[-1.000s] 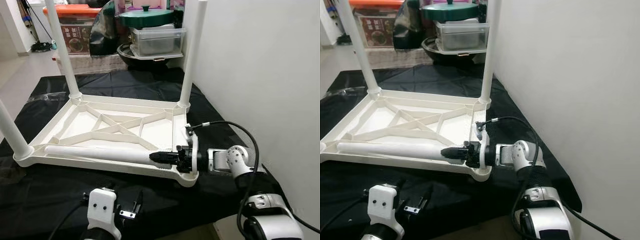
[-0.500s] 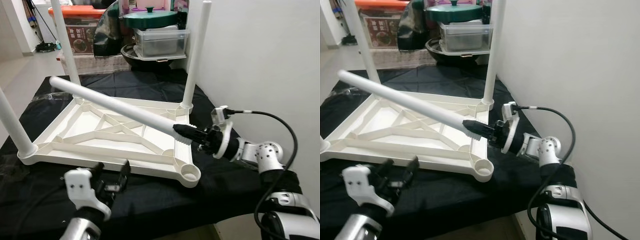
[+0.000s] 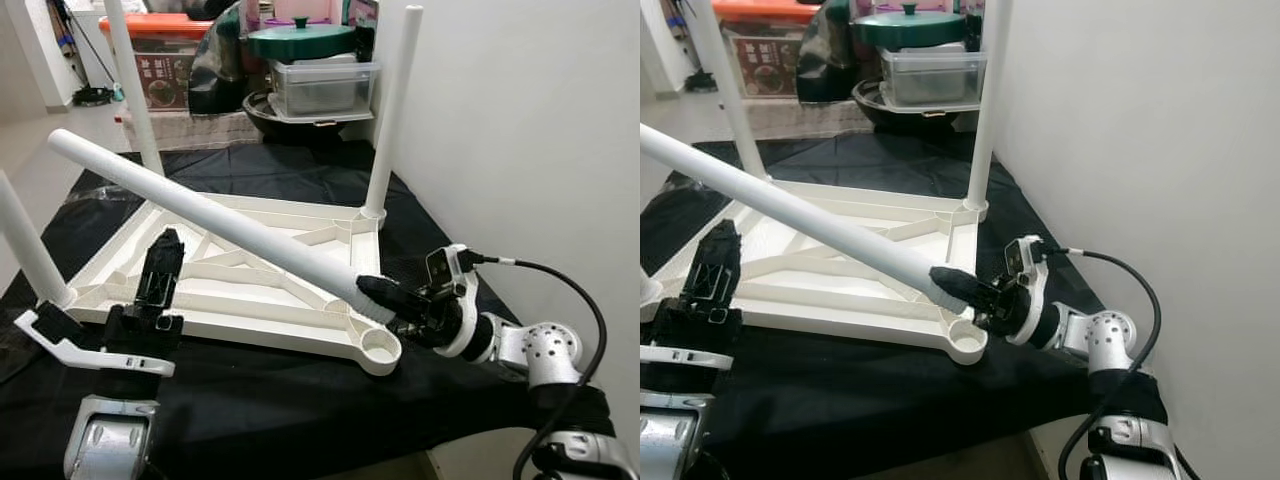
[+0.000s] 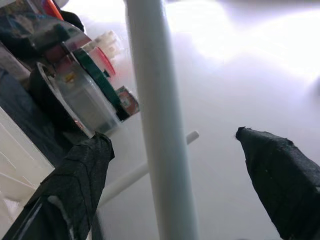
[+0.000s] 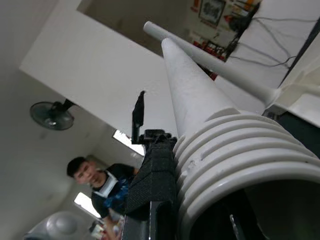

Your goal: Building children table

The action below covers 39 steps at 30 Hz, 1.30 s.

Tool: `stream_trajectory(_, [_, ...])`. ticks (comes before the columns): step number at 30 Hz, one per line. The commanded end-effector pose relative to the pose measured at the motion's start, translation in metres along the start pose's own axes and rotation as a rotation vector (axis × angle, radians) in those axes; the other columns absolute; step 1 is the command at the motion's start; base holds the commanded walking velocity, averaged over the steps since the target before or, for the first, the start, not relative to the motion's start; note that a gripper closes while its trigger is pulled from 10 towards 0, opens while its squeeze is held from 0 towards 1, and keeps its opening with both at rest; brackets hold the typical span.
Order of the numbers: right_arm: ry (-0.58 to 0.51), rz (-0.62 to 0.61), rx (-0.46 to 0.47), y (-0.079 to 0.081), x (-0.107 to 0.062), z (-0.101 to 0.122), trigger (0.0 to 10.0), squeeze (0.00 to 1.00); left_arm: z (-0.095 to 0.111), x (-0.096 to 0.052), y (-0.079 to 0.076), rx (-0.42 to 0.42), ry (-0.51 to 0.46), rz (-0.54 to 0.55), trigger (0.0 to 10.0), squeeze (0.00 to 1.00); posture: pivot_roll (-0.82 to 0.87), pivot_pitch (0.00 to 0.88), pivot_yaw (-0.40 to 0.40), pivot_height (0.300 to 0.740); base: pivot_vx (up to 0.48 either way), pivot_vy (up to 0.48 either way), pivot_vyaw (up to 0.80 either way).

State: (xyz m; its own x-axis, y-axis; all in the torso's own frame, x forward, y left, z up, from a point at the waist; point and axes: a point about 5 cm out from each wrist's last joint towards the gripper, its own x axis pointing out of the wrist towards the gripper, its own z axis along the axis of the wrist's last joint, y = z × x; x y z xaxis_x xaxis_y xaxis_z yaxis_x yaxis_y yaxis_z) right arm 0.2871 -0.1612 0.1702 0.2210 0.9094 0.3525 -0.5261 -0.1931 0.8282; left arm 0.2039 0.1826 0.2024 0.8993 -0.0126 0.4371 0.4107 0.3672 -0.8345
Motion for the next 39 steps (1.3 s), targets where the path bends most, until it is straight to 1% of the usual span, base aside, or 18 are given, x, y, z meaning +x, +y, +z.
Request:
stream_trajectory(1, [0.037,0.046,0.0,0.006,0.002,-0.004,0.0,0.0,0.003,-0.003,0.002,-0.035,0.008,0.002,10.0,0.0,0.0,0.0,-0.039,0.74,0.0,0.0,0.0])
stream_trajectory(3, [0.074,0.046,0.006,0.006,0.001,-0.009,0.0,0.0,0.005,-0.006,0.006,-0.052,0.02,0.012,10.0,0.0,0.0,0.0,-0.039,0.74,0.0,0.0,0.0])
stream_trajectory(7, [0.116,0.042,0.0,0.006,0.0,-0.015,0.0,0.0,0.005,-0.007,0.007,-0.07,0.04,0.013,10.0,0.0,-0.01,0.0,-0.037,0.74,0.0,0.0,0.0])
stream_trajectory(10, [0.15,0.029,0.0,0.005,0.0,-0.02,0.0,0.0,0.005,-0.007,0.005,-0.079,0.054,-0.009,10.0,0.0,-0.01,0.0,-0.037,0.74,0.0,0.0,0.0])
stream_trajectory(11, [0.15,0.029,0.0,0.005,0.0,-0.02,0.0,0.0,0.005,-0.007,0.005,-0.079,0.054,-0.009,10.0,0.0,-0.01,0.0,-0.037,0.74,0.0,0.0,0.0])
stream_trajectory(14, [0.166,0.031,0.007,0.005,0.001,-0.022,0.0,0.0,0.005,-0.008,-0.001,-0.103,0.075,-0.062,10.0,0.0,-0.01,0.0,-0.037,0.74,0.0,0.0,0.0])
stream_trajectory(20, [0.195,0.012,0.004,0.002,-0.001,-0.026,0.0,0.0,0.008,-0.008,-0.002,-0.137,0.068,-0.082,10.0,0.0,0.0,0.0,-0.036,0.74,0.0,0.0,0.0])
stream_trajectory(25, [0.203,0.013,0.008,0.002,-0.002,-0.029,0.0,0.0,0.01,-0.009,-0.001,-0.142,0.068,-0.081,10.0,0.0,0.0,0.0,-0.033,0.74,0.0,0.0,0.0])
stream_trajectory(30, [0.205,0.009,0.01,0.001,-0.004,-0.029,0.0,0.0,0.014,-0.011,0.0,-0.176,0.04,-0.085,10.0,0.0,0.0,0.0,-0.033,0.74,0.0,0.0,0.0])
stream_trajectory(31, [0.205,0.01,0.01,0.001,-0.005,-0.029,0.0,0.0,0.015,-0.011,0.001,-0.178,0.036,-0.084,3.7,0.0,0.0,0.0,-0.033,0.74,0.0,0.0,0.0])
stream_trajectory(32, [0.205,0.011,0.009,0.001,-0.005,-0.029,0.0,0.0,0.015,-0.011,0.001,-0.179,0.034,-0.084,3.7,0.0,0.0,0.0,-0.033,0.74,0.0,0.0,0.0])
stream_trajectory(33, [0.208,0.01,0.007,0.0,-0.006,-0.029,0.0,0.0,0.018,-0.012,0.002,-0.193,0.013,-0.085,0.0,0.0,0.0,0.0,-0.033,0.74,0.0,0.0,0.0])
stream_trajectory(39, [0.212,0.016,0.0,0.0,-0.006,-0.029,0.0,0.0,0.02,-0.013,0.002,-0.198,0.004,-0.087,0.0,0.0,0.0,0.0,-0.033,0.74,0.0,0.0,0.0])
